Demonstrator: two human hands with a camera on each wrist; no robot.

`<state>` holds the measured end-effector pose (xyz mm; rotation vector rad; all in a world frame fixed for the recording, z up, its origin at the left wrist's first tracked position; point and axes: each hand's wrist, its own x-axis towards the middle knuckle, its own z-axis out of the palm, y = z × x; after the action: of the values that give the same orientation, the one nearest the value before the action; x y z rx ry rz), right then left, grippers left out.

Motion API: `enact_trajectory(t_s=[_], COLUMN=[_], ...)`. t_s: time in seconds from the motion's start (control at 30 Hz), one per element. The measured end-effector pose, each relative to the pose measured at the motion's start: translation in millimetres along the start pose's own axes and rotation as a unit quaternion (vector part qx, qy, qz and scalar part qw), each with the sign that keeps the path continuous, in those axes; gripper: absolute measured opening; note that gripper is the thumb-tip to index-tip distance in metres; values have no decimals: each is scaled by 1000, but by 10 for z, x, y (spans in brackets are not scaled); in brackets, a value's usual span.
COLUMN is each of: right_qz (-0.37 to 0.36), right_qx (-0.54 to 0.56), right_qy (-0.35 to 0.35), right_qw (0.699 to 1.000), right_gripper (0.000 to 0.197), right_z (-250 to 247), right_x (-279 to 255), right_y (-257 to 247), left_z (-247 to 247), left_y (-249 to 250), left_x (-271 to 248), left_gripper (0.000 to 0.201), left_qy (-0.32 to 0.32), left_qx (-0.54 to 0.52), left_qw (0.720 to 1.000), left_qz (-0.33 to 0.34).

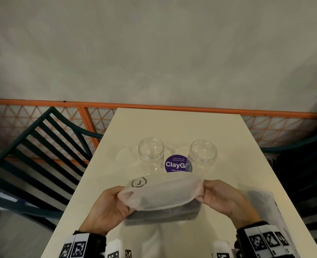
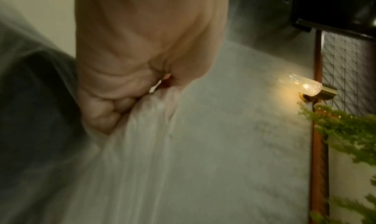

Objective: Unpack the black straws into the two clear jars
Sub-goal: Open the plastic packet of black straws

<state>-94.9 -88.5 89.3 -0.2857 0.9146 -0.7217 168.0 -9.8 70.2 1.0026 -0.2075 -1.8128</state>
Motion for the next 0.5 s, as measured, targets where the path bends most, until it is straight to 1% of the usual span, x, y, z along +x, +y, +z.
enact_trajectory(t_s=[0.03,0.1,0.13,0.2,0.23,0.27,0.3,0.33,0.37,0.4,0.43,0.47,0.5], right_qz=[-3,-5,-6,-11,-23,-35,-53,-78,-110,-147,-179,-206,-233], right_qx=[13,25,23,10,-11,-49,-106,-179,-266,-336,-370,-377,-363], right_qy=[-11,-12,-11,-41,-59,-63,-42,2,70,143,187,209,216], right_qw=[1000,1000,1000,999,998,996,992,981,955,919,892,878,876], right_gripper=[26,26,27,28,28,28,26,25,26,26,26,26,29], right_z=[15,45,46,56,55,55,49,41,24,28,44,33,17], right_x=[-7,-20,-20,-60,-81,-84,-64,-32,13,34,38,52,47], right_y=[-21,-31,-23,8,24,47,89,134,174,199,208,199,174], left_z=[1,45,92,141,128,78,60,69,82,93,93,96,103], left_y=[2,15,29,36,25,6,-19,-47,-81,-119,-153,-173,-185], left_x=[-4,-44,-75,-94,-79,-42,-12,12,33,52,72,81,76], left_gripper=[51,24,22,22,36,50,55,55,51,48,48,49,50], left_qy=[-8,-30,-35,-28,1,45,89,118,133,140,150,156,163], left_qx=[-10,-12,8,67,97,141,185,217,236,252,271,304,355], left_qw=[1000,999,999,995,991,984,972,961,953,947,938,924,901], left_qz=[1,14,30,65,86,101,113,122,132,144,156,171,189])
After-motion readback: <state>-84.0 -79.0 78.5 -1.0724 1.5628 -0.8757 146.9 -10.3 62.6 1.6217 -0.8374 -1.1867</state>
